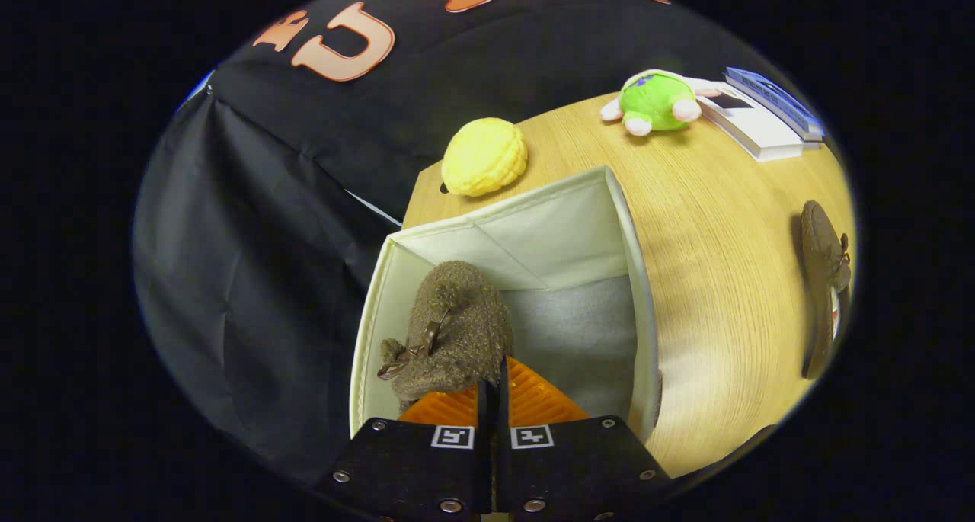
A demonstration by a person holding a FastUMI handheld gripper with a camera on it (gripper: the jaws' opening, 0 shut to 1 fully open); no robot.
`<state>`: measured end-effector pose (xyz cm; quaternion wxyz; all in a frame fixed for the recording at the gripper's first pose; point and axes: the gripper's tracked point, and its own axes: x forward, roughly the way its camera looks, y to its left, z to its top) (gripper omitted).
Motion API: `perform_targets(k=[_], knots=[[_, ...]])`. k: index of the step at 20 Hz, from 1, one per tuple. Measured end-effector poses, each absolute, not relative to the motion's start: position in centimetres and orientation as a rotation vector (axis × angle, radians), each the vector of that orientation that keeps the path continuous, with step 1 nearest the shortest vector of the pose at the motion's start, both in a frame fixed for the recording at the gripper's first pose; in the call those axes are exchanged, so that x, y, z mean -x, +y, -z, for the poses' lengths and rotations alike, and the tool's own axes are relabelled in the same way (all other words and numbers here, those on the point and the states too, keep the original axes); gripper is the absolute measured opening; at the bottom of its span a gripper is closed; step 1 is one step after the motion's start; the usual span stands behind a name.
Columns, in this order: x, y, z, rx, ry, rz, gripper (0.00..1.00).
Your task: Open the storage box then place both shoes into the box .Put the left shoe in first, then the right shoe, with the right side of both shoes facing outward in a uniform manner.
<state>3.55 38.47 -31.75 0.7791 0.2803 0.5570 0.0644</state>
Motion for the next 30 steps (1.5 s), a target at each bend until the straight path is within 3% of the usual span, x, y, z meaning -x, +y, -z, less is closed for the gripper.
perform_targets(k=[4, 6, 10, 11, 15, 21, 25, 30], knots=[[-3.3, 38.6, 32.3, -0.65, 1.249, -0.106, 0.05], [-3.3, 39.4, 32.0, -0.671, 1.242, -0.133, 0.11], [-2.2, 41.5, 30.2, -0.708, 1.253, -0.29, 0.33], [-2.0, 41.4, 29.4, -0.712, 1.236, -0.315, 0.43], [-1.6, 39.9, 26.1, -0.714, 1.142, -0.404, 0.6], [-1.3, 32.0, 22.8, -0.573, 0.963, -0.39, 0.88], [-0.6, 25.3, 23.2, -0.485, 0.897, -0.311, 0.96], [1.2, 18.0, 26.5, -0.45, 0.937, -0.216, 0.97]])
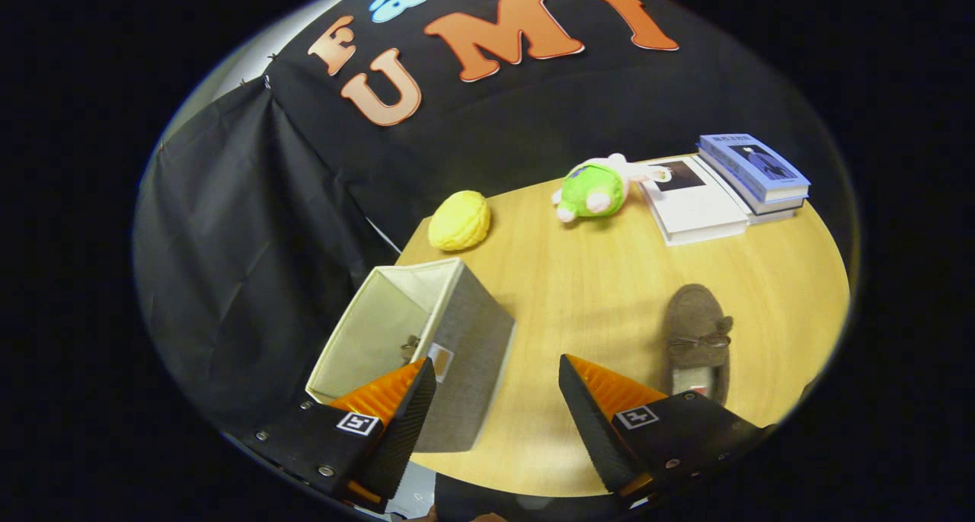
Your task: Open the storage box then place both shoes into the box .Put the left shoe in first, then the right shoe, with the right side of both shoes facing outward in a uniform manner.
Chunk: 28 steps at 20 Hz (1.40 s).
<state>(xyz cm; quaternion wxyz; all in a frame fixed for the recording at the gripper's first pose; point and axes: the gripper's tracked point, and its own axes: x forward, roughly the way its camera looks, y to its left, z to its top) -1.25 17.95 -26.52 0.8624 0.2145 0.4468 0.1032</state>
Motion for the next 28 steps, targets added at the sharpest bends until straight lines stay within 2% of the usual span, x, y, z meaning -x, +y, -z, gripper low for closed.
perform_targets(k=[6, 7, 11, 18, 26, 28], knots=[[1.7, 9.2, 30.1, -0.408, 0.965, -0.061, 0.96], [1.9, 8.3, 30.5, -0.416, 0.97, -0.045, 0.93], [2.9, 5.3, 32.5, -0.38, 0.993, 0.005, 0.88], [4.7, 3.0, 37.4, -0.316, 1.083, 0.06, 0.84], [3.7, 1.3, 41.1, -0.382, 1.103, 0.154, 0.62], [3.4, 1.3, 41.7, -0.405, 1.1, 0.172, 0.52]])
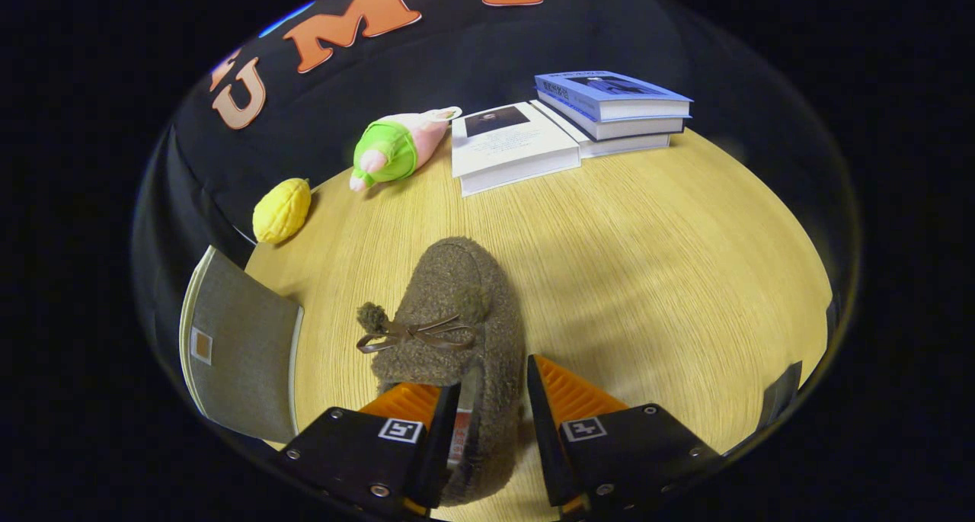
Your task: Open the storage box then place both shoes into the box .Put the left shoe in first, then the right shoe, with the right side of both shoes facing outward in a uniform manner.
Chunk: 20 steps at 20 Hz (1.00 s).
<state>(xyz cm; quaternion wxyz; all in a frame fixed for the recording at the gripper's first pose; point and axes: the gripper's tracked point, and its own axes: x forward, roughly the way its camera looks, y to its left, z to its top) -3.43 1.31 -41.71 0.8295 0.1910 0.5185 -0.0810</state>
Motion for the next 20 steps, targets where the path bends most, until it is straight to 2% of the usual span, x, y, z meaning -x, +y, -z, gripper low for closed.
perform_targets(k=[2, 3, 7, 9, 20], knots=[[3.2, 1.0, 42.1, -0.433, 1.098, 0.209, 0.37], [3.1, 0.9, 42.2, -0.443, 1.093, 0.224, 0.27], [2.6, 0.2, 41.8, -0.453, 1.073, 0.268, 0.09], [2.5, 0.1, 41.0, -0.457, 1.064, 0.283, 0.05], [-0.7, 4.8, 31.5, -0.501, 0.905, 0.21, 0.04]])
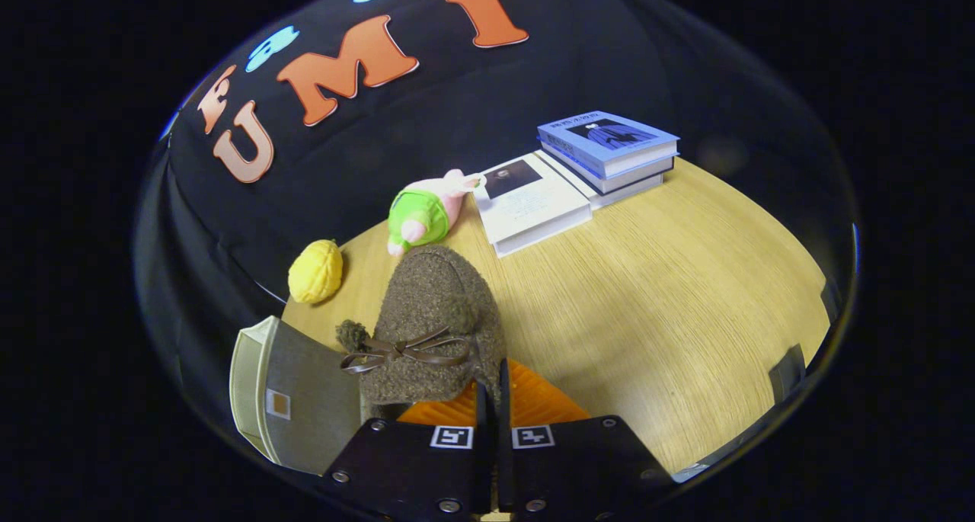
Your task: Open the storage box then place both shoes into the box .Put the left shoe in first, then the right shoe, with the right side of both shoes facing outward in a uniform manner.
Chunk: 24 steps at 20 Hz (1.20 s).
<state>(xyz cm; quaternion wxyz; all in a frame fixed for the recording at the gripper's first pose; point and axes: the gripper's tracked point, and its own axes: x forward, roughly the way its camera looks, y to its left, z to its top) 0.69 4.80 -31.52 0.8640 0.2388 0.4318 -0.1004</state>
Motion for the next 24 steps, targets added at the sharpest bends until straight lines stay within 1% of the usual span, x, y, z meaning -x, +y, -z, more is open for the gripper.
perform_targets(k=[5, 14, 19, 24], knots=[[-2.6, 8.4, 26.8, -0.536, 0.83, 0.146, 0.04], [-4.8, 17.9, 20.6, -0.556, 0.772, -0.015, 0.04], [-5.3, 24.0, 19.5, -0.56, 0.791, -0.096, 0.04], [-5.5, 29.1, 20.8, -0.555, 0.846, -0.134, 0.04]])
